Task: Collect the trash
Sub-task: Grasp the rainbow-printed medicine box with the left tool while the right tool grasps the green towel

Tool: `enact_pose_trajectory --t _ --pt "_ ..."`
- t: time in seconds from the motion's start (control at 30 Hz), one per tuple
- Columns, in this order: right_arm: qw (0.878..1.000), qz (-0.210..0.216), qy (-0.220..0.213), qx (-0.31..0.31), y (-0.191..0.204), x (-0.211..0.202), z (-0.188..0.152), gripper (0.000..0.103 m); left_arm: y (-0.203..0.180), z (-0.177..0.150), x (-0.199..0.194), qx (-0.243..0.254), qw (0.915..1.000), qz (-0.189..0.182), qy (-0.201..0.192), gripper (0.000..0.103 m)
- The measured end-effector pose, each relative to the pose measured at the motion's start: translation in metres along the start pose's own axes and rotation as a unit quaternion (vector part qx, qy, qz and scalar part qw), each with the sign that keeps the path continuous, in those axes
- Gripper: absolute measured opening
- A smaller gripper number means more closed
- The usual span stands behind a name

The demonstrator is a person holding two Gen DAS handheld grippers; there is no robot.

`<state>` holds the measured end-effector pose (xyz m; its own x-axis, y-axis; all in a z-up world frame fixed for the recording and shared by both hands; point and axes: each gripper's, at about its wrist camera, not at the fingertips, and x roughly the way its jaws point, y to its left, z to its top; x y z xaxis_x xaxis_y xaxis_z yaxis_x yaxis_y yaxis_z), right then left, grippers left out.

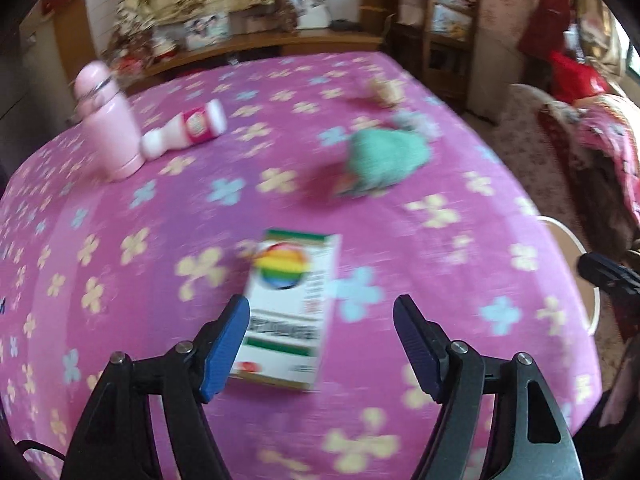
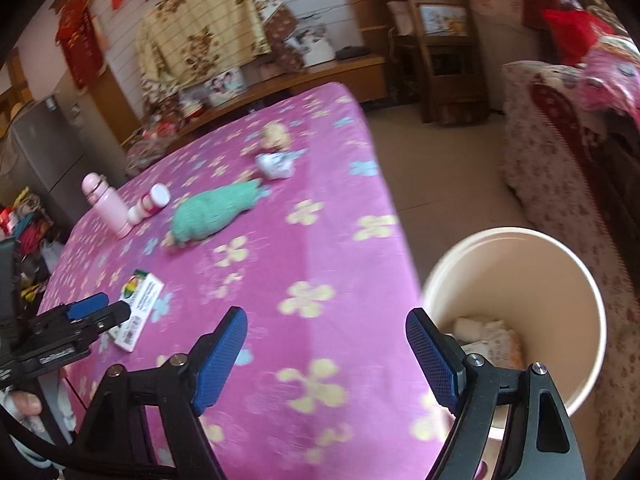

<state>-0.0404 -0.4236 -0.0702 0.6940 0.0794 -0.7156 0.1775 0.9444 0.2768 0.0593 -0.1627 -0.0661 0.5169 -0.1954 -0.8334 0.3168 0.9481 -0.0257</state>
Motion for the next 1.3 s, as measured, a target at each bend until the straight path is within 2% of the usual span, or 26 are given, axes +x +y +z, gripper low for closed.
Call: enact_pose_trajectory --t 0.2,0.27,0.3,0.37,0.67,0.8,0.9,1.03,1.1,1.13,1.17,1.3 --pt "0.999 0.036 0.022 0.003 0.034 0.030 0.014 0.084 0.019 -0.004 0.034 -0.002 0.9991 0.021 0.037 0.075" --pt "0.998 0.048 0.029 0.005 0.046 0.043 0.023 0.084 0.024 -0.006 0.041 -0.003 0.9993 0.021 0.030 0.077" --pt "0.998 0.054 0.032 0.007 0.053 0.050 0.028 0.084 0.028 -0.007 0.042 -0.007 0.9994 0.022 0.026 0.075" --pt "0.997 0.064 0.038 0.013 0.063 0.062 0.037 0.084 0.035 -0.007 0.042 -0.017 0.9995 0.016 0.022 0.054" --pt "0.990 0.091 0.068 0.083 0.101 0.142 0.085 0.084 0.064 -0.005 0.030 -0.028 0.9995 0.017 0.005 0.052" --pt "0.989 0.075 0.064 0.110 0.111 0.172 0.101 0.084 0.074 -0.003 0.029 -0.038 0.9992 0.010 0.002 0.052" --pt "0.988 0.069 0.062 0.125 0.117 0.186 0.108 0.091 0.077 -0.001 0.031 -0.041 0.9991 0.009 0.002 0.052" --pt "0.994 0.034 0.064 0.081 0.131 0.198 0.110 0.091 0.080 0.000 0.032 -0.047 0.9989 0.003 0.001 0.052" --pt "0.997 0.022 0.063 0.051 0.135 0.197 0.108 0.086 0.079 0.000 0.033 -0.047 0.9989 0.001 0.000 0.052" --pt "0.997 0.012 0.061 0.033 0.137 0.195 0.106 0.073 0.077 0.000 0.032 -0.047 0.9989 -0.001 -0.001 0.052" --pt "0.998 0.018 0.057 0.023 0.136 0.190 0.103 0.070 0.076 0.000 0.031 -0.048 0.9988 -0.004 -0.002 0.052" --pt "0.998 0.043 0.052 0.012 0.125 0.168 0.096 0.062 0.066 0.001 0.026 -0.047 0.9988 -0.013 -0.005 0.052"
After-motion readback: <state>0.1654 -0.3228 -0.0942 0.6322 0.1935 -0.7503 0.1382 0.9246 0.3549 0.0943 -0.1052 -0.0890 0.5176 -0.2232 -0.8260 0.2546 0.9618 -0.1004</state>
